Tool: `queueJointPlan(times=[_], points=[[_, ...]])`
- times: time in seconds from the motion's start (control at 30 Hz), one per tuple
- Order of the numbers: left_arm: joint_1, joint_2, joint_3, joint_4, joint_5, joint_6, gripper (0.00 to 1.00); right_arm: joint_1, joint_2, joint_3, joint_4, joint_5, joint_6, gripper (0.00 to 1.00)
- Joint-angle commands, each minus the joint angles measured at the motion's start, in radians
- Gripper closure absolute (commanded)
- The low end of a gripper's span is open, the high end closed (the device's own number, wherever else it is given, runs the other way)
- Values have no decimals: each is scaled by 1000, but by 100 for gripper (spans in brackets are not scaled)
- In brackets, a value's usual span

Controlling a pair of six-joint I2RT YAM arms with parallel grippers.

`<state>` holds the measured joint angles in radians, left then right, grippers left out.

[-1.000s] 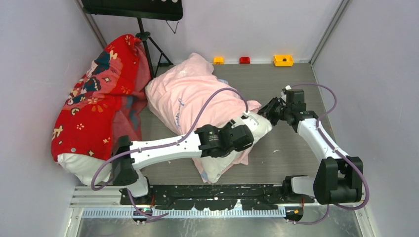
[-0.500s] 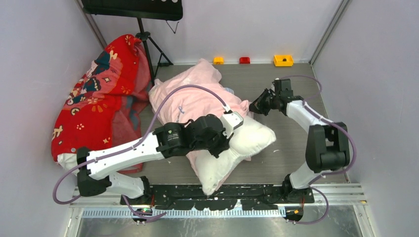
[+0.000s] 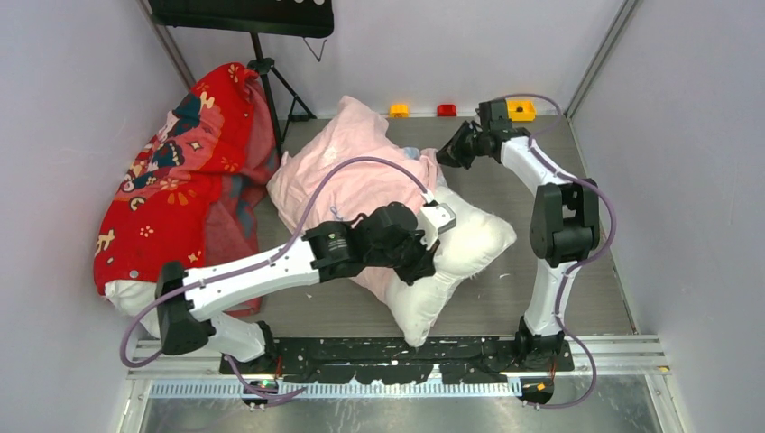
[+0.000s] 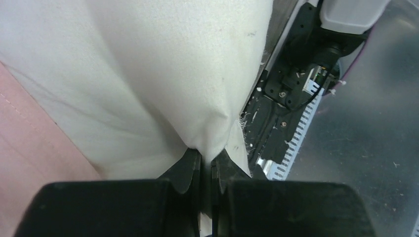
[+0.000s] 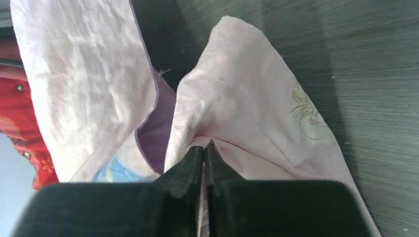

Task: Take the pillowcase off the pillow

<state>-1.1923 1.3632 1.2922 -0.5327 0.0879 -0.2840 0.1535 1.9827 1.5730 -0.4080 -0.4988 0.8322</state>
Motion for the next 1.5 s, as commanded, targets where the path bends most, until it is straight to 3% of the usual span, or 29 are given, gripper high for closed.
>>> queueJointPlan(times=[0.0, 0.17, 0.27, 0.6, 0.7, 0.83, 1.0, 1.23, 1.33, 1.47], points=[[0, 59, 56, 16, 22, -13, 100, -26, -59, 153, 32, 85, -77, 74], [10, 129, 66, 61, -116, -12, 100, -51, -188, 158, -70, 129, -167, 31], [10, 163, 106, 54, -139, -11, 92, -85, -263, 161, -166, 165, -203, 14], [10, 101, 303, -220, -188, 11, 42, -134, -620, -41, -331, 176, -258, 12], [11, 63, 325, -287, -234, 9, 33, -133, -733, -103, -373, 164, -273, 11], [51, 60, 338, -365, -264, 6, 32, -101, -834, -142, -462, 165, -293, 11], [93, 96, 352, -391, -296, 27, 32, 53, -940, -232, -563, 227, -285, 11], [104, 180, 324, -361, -300, 24, 33, 435, -1042, -393, -603, 485, -150, 11], [137, 170, 245, -284, -204, -2, 33, 541, -1044, -422, -628, 643, -106, 11], [181, 162, 195, -235, -159, -14, 34, 634, -988, -458, -616, 723, -71, 11]])
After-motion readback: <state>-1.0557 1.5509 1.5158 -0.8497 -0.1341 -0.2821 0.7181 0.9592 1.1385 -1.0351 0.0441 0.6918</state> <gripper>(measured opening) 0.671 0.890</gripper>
